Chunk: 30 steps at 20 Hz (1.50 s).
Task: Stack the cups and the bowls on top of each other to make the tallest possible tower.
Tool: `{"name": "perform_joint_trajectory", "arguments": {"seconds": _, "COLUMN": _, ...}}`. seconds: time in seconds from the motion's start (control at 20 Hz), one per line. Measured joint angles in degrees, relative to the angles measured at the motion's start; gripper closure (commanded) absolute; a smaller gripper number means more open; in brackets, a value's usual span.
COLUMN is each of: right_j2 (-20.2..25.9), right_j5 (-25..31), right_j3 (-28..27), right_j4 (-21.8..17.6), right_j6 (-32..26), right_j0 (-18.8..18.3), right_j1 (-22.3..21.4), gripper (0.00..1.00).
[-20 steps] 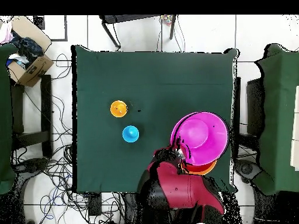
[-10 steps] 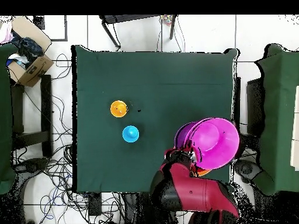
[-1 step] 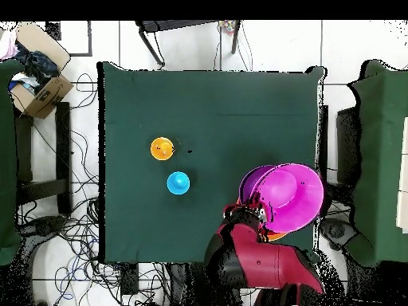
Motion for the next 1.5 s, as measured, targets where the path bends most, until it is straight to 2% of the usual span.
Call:
{"name": "perform_joint_trajectory", "arguments": {"seconds": 0.6, "right_j2": -0.53, "right_j5": -0.36, "right_j3": 0.13, "right_j4": 0.01, "right_j6": 0.02, "right_j0": 2.37, "right_j1": 0.73, "gripper": 1.0}}
{"name": "perform_joint_trajectory", "arguments": {"seconds": 1.1, "right_j2": -1.26, "right_j5": -0.38, "right_j3": 0.14, "right_j4": 0.01, "right_j6": 0.02, "right_j0": 2.86, "right_j1": 1.03, "gripper": 1.0}}
{"name": "perform_joint_trajectory", "arguments": {"seconds": 1.5, "right_j2": -2.47, "right_j5": -0.82, "right_j3": 0.13, "right_j4": 0.02, "right_j6": 0.02, "right_j0": 3.73, "right_j1": 3.71, "gripper": 1.0}}
